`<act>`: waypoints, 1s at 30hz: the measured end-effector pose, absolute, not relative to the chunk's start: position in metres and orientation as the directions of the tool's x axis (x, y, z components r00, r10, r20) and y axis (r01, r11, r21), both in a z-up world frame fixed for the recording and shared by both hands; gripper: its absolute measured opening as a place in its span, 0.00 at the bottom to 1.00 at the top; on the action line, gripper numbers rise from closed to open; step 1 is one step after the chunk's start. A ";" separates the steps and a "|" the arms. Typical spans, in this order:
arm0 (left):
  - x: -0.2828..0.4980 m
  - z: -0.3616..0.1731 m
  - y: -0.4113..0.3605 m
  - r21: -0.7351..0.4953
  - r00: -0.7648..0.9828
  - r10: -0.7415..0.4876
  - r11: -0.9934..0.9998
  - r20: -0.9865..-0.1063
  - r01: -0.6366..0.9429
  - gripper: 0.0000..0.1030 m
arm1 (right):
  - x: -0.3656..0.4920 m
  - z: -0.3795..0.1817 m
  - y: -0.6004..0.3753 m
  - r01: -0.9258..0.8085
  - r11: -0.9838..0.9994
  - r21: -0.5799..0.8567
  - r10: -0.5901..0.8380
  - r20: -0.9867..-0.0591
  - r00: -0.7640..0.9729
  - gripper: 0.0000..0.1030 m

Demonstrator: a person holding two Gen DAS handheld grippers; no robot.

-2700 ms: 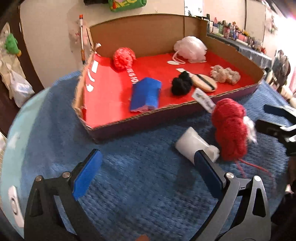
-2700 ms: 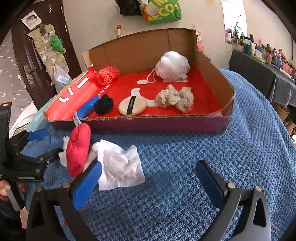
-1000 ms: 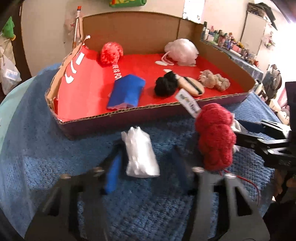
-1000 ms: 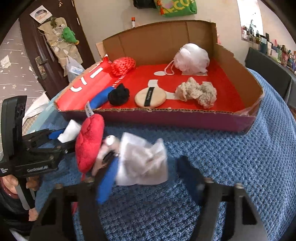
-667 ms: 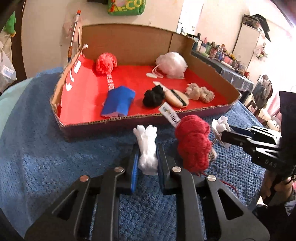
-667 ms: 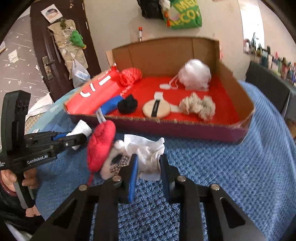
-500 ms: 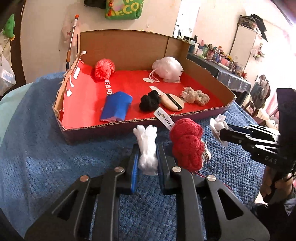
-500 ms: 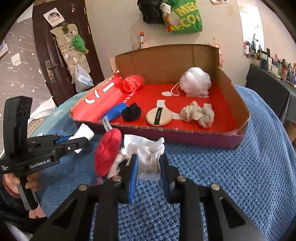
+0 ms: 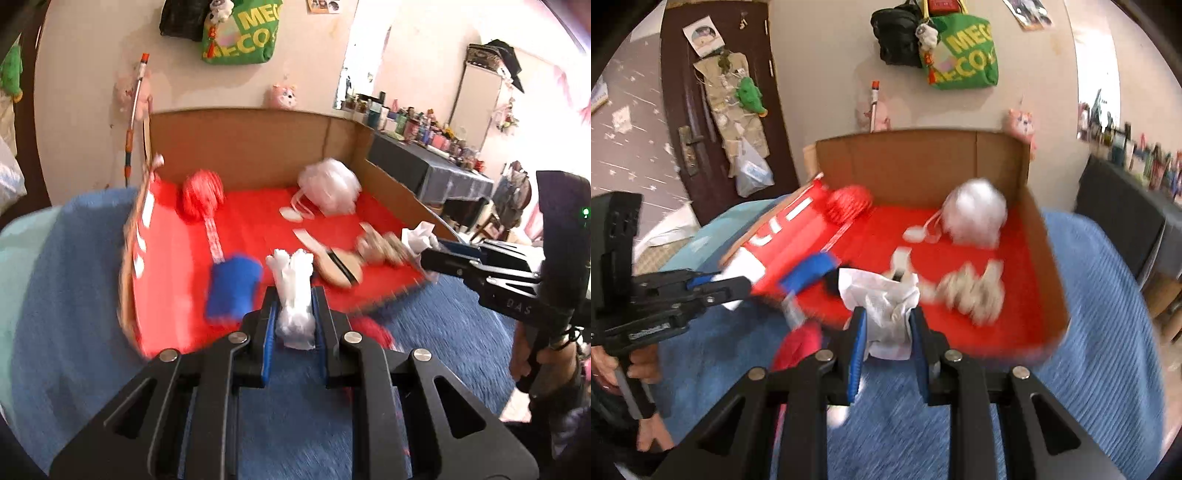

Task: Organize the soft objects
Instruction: 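Carry the white item and white tissue into the box and lower them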

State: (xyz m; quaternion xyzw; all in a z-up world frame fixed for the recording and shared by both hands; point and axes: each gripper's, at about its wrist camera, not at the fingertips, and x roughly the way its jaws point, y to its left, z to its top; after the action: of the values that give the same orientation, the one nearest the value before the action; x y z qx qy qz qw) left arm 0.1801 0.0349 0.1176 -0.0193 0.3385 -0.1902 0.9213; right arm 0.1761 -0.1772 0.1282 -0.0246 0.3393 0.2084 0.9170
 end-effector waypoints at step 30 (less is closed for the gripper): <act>0.343 0.063 0.018 -0.051 0.511 -0.174 0.968 -0.842 0.245 0.16 | 0.335 0.077 -0.169 -0.283 0.954 -0.101 0.051 -0.874 0.483 0.27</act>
State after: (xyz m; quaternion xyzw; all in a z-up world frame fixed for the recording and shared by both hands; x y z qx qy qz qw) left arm 0.3429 0.0176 0.0632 0.0369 0.4795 -0.1204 0.8684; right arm 0.3348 -0.1695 0.0768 -0.1163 0.4987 0.0979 0.8533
